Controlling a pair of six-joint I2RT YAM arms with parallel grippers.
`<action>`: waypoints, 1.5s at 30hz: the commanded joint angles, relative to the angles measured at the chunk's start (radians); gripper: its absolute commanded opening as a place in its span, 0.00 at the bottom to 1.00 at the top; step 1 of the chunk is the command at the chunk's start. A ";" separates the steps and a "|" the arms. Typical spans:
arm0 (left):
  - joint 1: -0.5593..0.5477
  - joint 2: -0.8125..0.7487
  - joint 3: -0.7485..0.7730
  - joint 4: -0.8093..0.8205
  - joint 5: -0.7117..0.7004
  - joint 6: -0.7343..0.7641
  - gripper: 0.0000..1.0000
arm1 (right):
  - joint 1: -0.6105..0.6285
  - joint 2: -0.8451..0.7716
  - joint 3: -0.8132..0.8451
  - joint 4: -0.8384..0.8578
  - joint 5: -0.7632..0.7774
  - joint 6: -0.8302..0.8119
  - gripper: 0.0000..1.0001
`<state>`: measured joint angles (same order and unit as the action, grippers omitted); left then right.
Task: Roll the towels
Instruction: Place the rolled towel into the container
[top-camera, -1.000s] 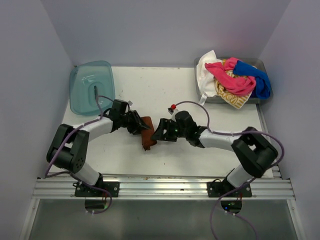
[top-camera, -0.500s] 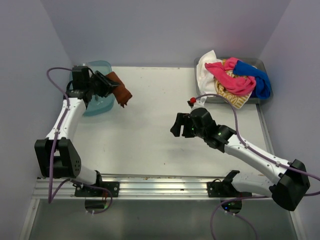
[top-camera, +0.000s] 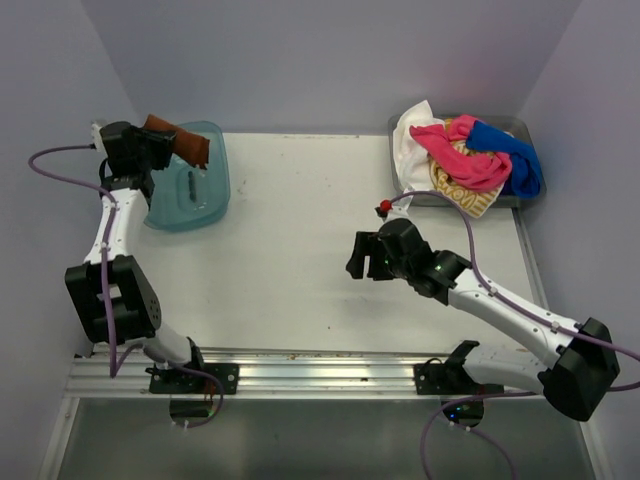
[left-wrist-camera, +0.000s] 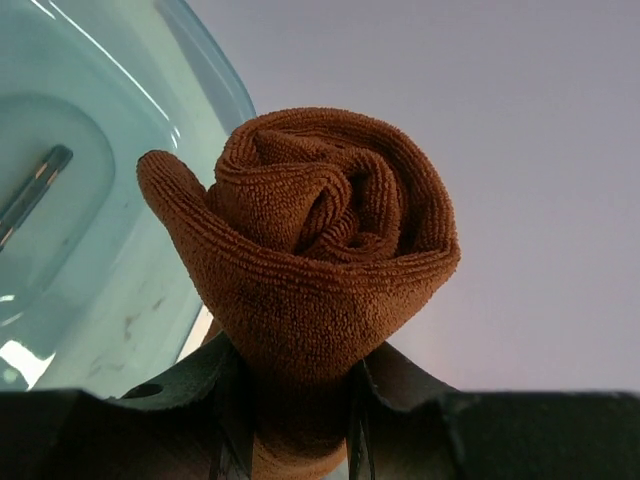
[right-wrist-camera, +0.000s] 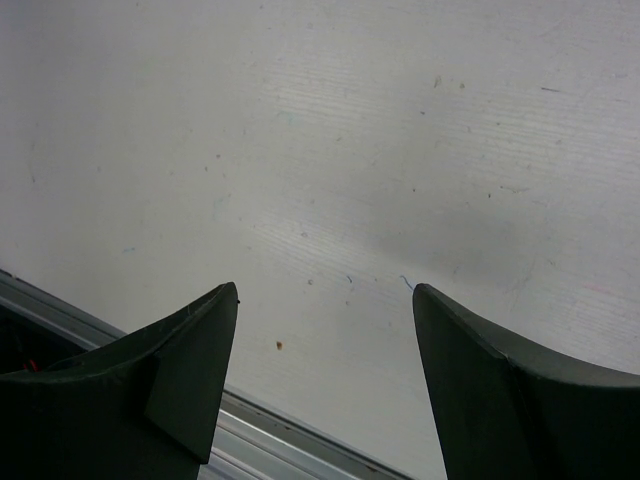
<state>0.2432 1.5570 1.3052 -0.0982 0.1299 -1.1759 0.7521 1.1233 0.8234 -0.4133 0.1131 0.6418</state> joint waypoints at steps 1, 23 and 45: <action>0.008 0.066 -0.014 0.224 -0.125 -0.122 0.05 | 0.000 0.023 0.028 -0.044 -0.024 -0.018 0.74; -0.053 0.595 0.348 0.321 -0.417 -0.266 0.09 | 0.001 0.305 0.167 -0.122 -0.089 -0.094 0.73; -0.055 0.842 0.537 0.261 -0.440 -0.323 0.09 | -0.005 0.379 0.197 -0.105 -0.132 -0.111 0.73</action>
<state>0.1875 2.3688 1.7924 0.1379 -0.2722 -1.4673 0.7513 1.5009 0.9833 -0.5209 0.0055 0.5446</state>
